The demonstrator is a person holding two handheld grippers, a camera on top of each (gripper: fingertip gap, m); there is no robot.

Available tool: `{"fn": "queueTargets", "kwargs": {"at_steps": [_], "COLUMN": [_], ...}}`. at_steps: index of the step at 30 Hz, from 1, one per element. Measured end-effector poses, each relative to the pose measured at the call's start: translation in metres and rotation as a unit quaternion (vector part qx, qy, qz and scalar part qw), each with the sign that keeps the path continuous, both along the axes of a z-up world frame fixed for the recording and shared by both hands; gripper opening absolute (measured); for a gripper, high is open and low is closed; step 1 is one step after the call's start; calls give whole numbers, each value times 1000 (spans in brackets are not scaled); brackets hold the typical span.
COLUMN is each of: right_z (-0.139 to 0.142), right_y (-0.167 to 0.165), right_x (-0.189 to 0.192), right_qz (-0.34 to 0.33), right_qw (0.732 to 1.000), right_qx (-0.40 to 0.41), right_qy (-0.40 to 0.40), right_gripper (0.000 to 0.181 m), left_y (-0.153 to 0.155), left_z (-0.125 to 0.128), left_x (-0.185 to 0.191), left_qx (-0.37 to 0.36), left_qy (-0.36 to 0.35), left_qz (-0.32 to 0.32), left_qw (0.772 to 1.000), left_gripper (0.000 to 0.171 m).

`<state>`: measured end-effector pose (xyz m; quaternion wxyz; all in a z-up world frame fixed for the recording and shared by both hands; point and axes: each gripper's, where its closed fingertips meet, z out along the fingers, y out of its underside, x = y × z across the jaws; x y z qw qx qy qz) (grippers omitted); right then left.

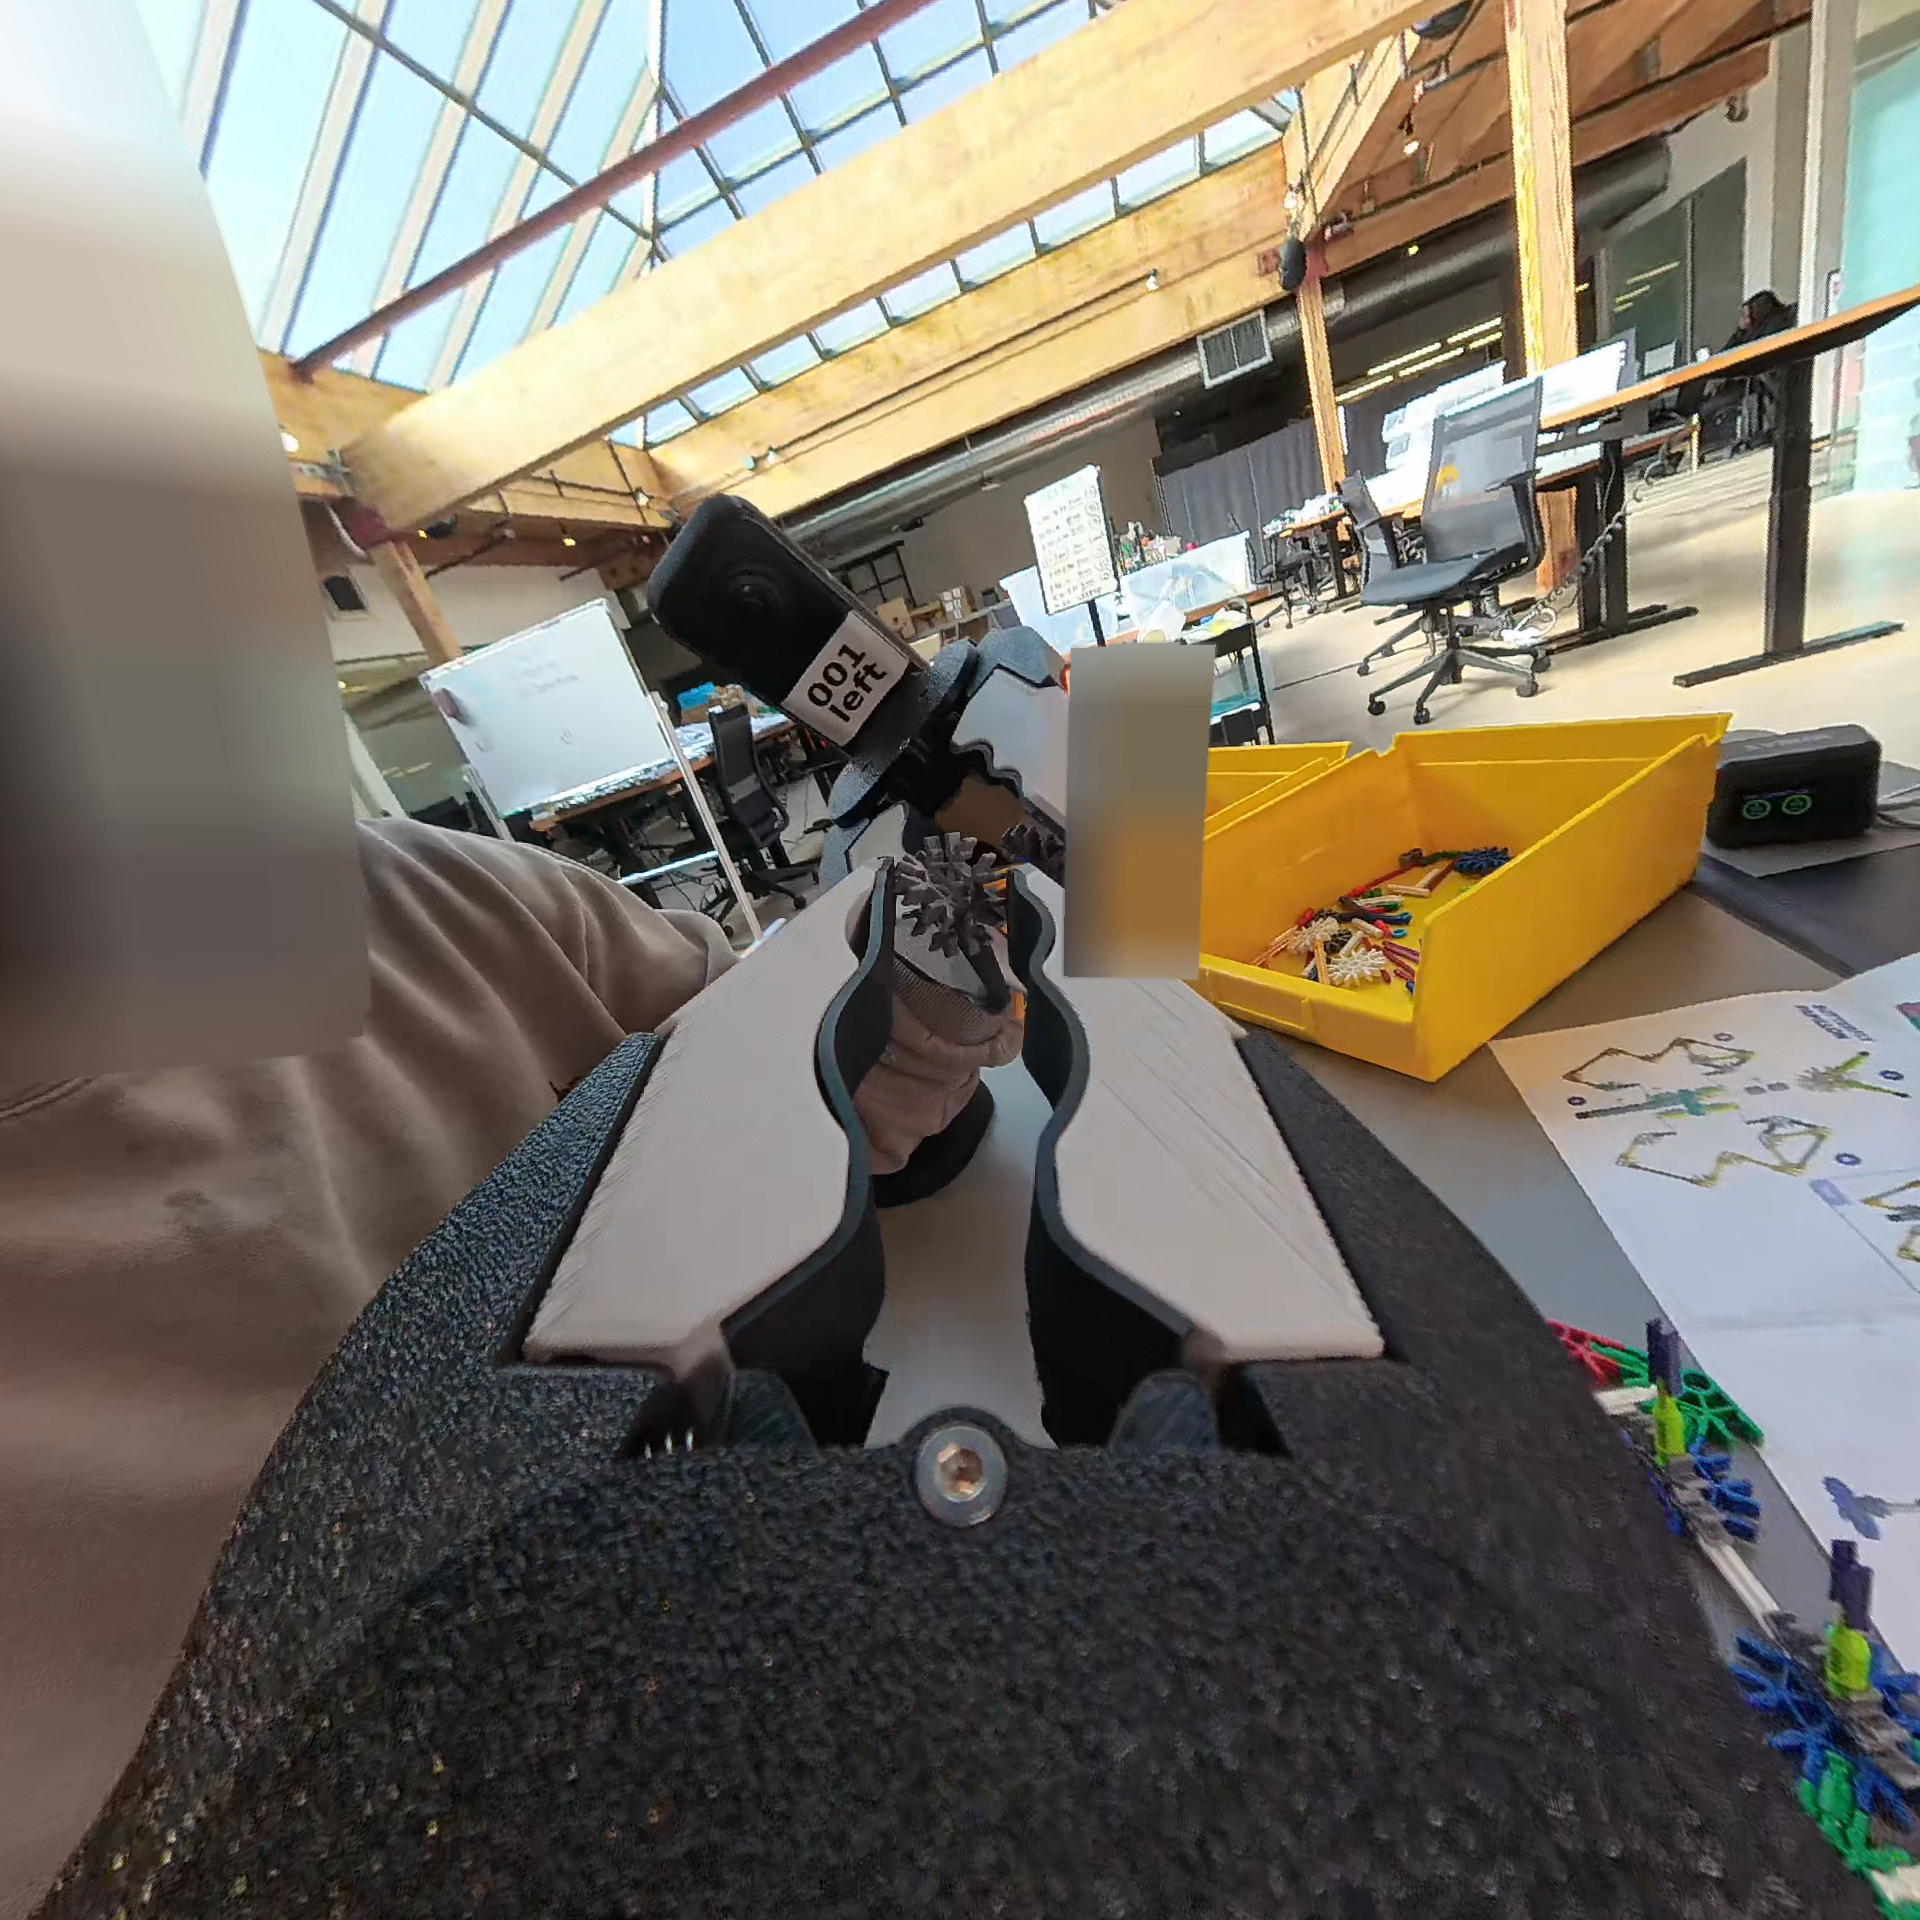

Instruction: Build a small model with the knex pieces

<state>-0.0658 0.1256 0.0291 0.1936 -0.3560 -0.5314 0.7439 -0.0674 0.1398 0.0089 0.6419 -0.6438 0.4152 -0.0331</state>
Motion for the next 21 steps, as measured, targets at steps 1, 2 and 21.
{"fn": "queueTargets", "kwargs": {"at_steps": [1,2,21], "right_z": [-1,-1,-24], "right_y": [2,3,-5], "right_x": [-1,-1,-8], "right_qz": [-2,-2,-165], "right_qw": [1000,1000,909], "right_qx": [-6,-11,381], "right_qy": [-6,-11,44], "right_gripper": [19,19,22], "left_y": [-2,-3,-6], "left_z": [4,7,-21], "left_x": [-1,-2,-8], "left_qx": [12,19,-78], "left_qy": [1,2,34], "left_qz": [1,1,-16], "left_qw": [1000,1000,996], "left_gripper": [29,28,12]}}
